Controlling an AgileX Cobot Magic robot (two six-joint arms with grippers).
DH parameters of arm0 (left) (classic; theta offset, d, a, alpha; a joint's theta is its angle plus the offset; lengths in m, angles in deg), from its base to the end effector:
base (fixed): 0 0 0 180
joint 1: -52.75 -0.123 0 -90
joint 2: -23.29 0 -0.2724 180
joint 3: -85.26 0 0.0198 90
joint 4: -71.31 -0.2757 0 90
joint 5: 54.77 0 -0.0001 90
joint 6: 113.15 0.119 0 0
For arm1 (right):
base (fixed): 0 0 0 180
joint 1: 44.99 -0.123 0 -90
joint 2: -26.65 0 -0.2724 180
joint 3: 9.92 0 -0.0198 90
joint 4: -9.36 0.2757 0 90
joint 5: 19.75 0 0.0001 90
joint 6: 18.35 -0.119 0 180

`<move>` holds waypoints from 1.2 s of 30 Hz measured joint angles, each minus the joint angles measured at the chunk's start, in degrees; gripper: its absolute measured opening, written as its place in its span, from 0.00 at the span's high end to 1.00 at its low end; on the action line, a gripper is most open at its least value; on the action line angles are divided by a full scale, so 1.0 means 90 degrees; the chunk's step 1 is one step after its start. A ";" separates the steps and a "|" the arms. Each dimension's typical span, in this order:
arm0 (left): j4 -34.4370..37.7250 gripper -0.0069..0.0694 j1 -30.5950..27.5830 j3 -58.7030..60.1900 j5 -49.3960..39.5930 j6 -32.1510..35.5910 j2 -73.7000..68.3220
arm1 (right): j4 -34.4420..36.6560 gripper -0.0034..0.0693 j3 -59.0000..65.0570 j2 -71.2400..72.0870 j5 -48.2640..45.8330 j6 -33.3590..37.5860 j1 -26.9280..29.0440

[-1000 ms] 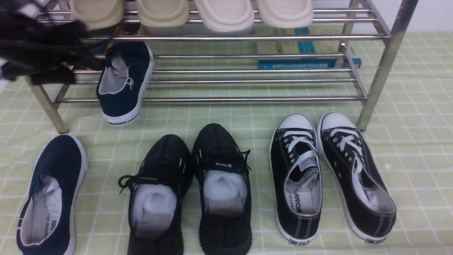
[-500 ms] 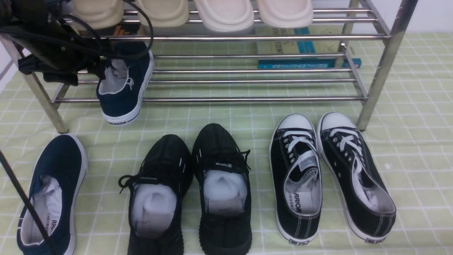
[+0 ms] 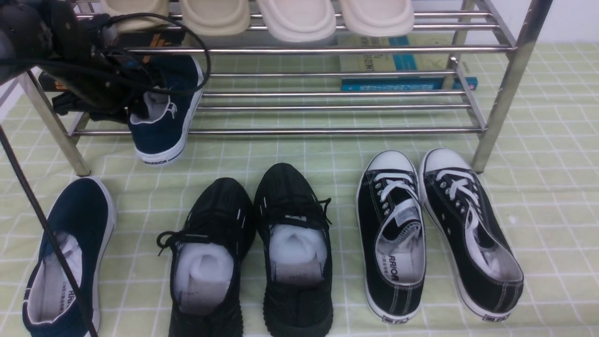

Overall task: Take the shoes off the shelf with your hand from the green coffee tablecloth.
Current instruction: 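Grasp the leftmost shoe on the bottom shelf of the shoe rack with the left gripper, then set the held shoe down on the floor in front of the rack with the left gripper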

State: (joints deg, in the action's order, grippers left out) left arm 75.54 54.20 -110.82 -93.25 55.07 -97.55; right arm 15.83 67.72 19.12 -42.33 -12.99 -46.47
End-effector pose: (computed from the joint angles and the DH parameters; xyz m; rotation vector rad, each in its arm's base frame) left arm 0.4822 -0.0177 0.2106 -0.2787 2.4906 -0.1770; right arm 0.1161 0.0082 0.1656 -0.0439 1.8780 0.0658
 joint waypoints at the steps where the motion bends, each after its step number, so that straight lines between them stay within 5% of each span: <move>1: 0.0072 0.79 0.0000 -0.0003 -0.0033 0.0000 0.0006 | 0.0000 0.63 0.0000 0.0000 0.0000 0.0000 0.0000; 4: 0.0116 0.87 0.0000 -0.0003 -0.0208 0.0006 0.0083 | 0.0000 0.63 0.0000 0.0000 0.0000 0.0000 0.0000; 19: -0.0319 0.87 0.0000 0.0143 -0.3571 -0.0058 0.1721 | 0.0000 0.63 0.0000 0.0000 0.0000 0.0000 0.0000; 36: -0.0327 0.87 0.0000 0.3534 -0.1847 -0.0349 0.3059 | 0.0000 0.63 0.0000 0.0000 0.0000 0.0000 0.0000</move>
State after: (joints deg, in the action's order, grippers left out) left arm 72.59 54.20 -79.01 -109.87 51.93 -70.02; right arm 15.83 67.72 19.12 -42.33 -12.99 -46.47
